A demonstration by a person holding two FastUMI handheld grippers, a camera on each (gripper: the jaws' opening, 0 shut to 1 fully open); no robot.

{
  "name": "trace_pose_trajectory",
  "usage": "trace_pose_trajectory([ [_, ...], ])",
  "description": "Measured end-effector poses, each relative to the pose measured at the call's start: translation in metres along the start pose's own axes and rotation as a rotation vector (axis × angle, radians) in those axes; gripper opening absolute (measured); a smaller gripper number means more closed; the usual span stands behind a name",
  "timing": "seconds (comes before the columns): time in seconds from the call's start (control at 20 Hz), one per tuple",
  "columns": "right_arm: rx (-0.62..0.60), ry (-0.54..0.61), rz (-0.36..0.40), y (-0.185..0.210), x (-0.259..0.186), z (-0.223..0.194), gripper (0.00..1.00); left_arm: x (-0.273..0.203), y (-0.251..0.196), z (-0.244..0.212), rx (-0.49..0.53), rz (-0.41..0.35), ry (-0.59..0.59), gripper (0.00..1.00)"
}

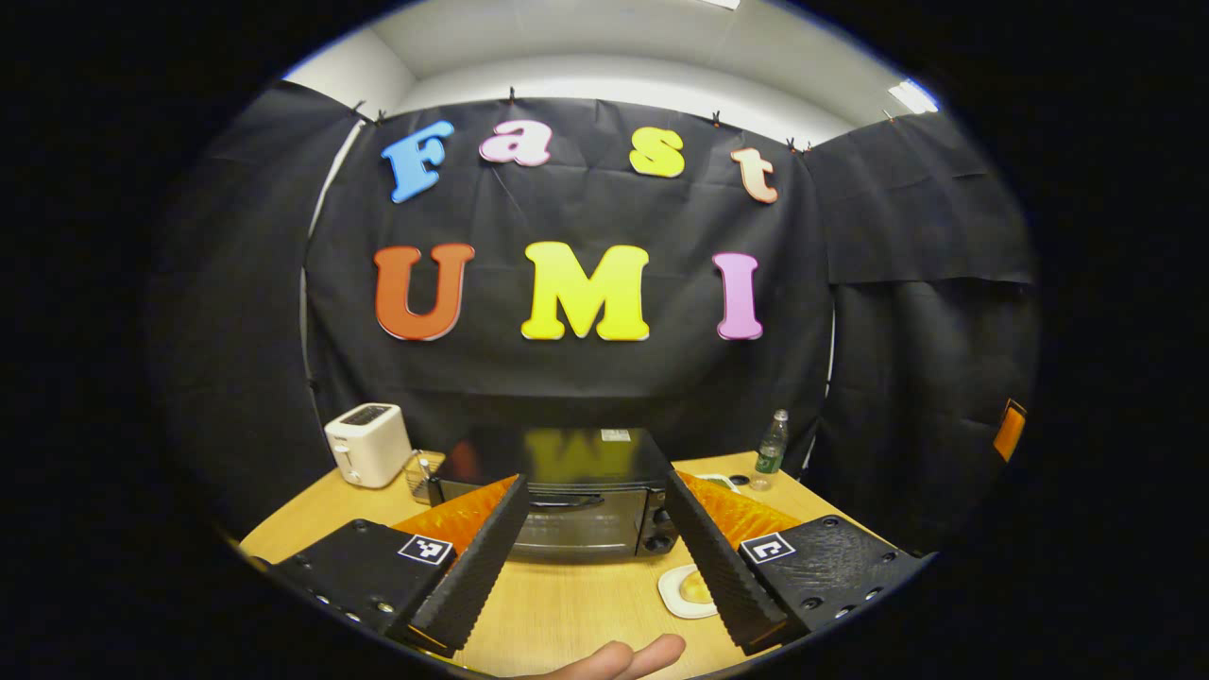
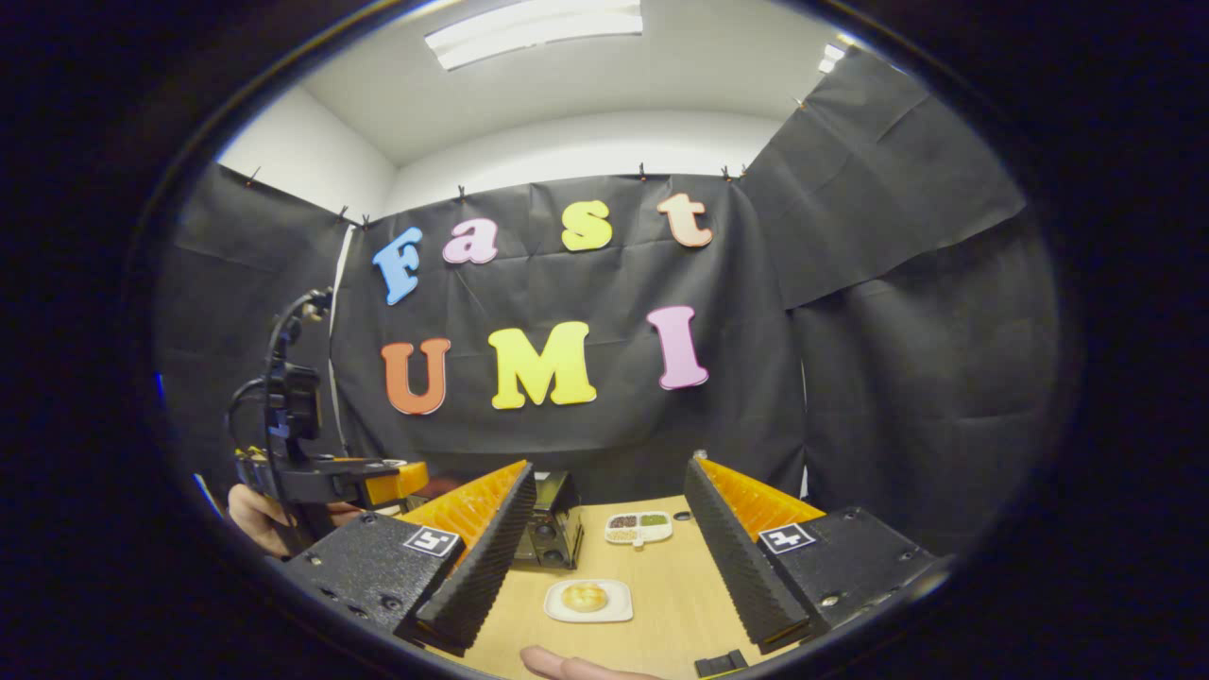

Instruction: Open the electric oven with the left hand, put the food in, and close the electric oven.

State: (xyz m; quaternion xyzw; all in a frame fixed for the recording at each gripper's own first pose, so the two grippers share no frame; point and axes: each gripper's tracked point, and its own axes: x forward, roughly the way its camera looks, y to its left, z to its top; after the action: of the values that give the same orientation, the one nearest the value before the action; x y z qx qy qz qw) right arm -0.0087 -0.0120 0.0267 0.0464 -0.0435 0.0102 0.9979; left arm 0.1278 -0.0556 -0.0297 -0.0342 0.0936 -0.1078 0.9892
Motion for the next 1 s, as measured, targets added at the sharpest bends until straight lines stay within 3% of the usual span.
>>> trace_pose_trajectory([
  [0.1,0.007,-0.025,-0.017,-0.005,-0.005,0.002,0.96,0.028,0.015,-0.013,0.005,0.012,0.064,0.96],
  [0.35,0.015,-0.05,0.01,-0.007,-0.013,0.002,0.96,0.087,0.056,-0.049,-0.03,0.125,0.202,0.94],
  [0.55,0.003,-0.014,0.009,-0.015,-0.004,-0.015,0.97,0.118,0.081,-0.082,-0.022,0.196,0.328,0.94],
  [0.6,-0.002,-0.008,0.006,-0.018,-0.003,-0.02,0.97,0.122,0.084,-0.087,-0.022,0.197,0.338,0.85],
  [0.65,-0.006,-0.001,0.006,-0.019,0.0,-0.023,0.96,0.124,0.086,-0.08,-0.019,0.196,0.307,0.97],
  [0.7,-0.012,0.01,0.006,-0.02,0.0,-0.027,0.97,0.127,0.086,-0.082,-0.012,0.186,0.303,0.97],
  [0.75,-0.016,0.016,0.003,-0.022,0.001,-0.029,0.97,0.126,0.086,-0.085,-0.008,0.184,0.315,0.88],
  [0.8,-0.017,0.018,-0.001,-0.023,0.0,-0.031,0.97,0.129,0.087,-0.084,-0.001,0.177,0.295,0.99],
  [0.95,-0.012,0.02,0.001,-0.023,-0.001,-0.031,0.97,0.124,0.085,-0.088,0.005,0.143,0.3,0.99],
  [1.0,-0.009,0.026,0.009,-0.023,-0.002,-0.032,0.96,0.12,0.078,-0.092,-0.05,0.109,0.318,1.0],
])
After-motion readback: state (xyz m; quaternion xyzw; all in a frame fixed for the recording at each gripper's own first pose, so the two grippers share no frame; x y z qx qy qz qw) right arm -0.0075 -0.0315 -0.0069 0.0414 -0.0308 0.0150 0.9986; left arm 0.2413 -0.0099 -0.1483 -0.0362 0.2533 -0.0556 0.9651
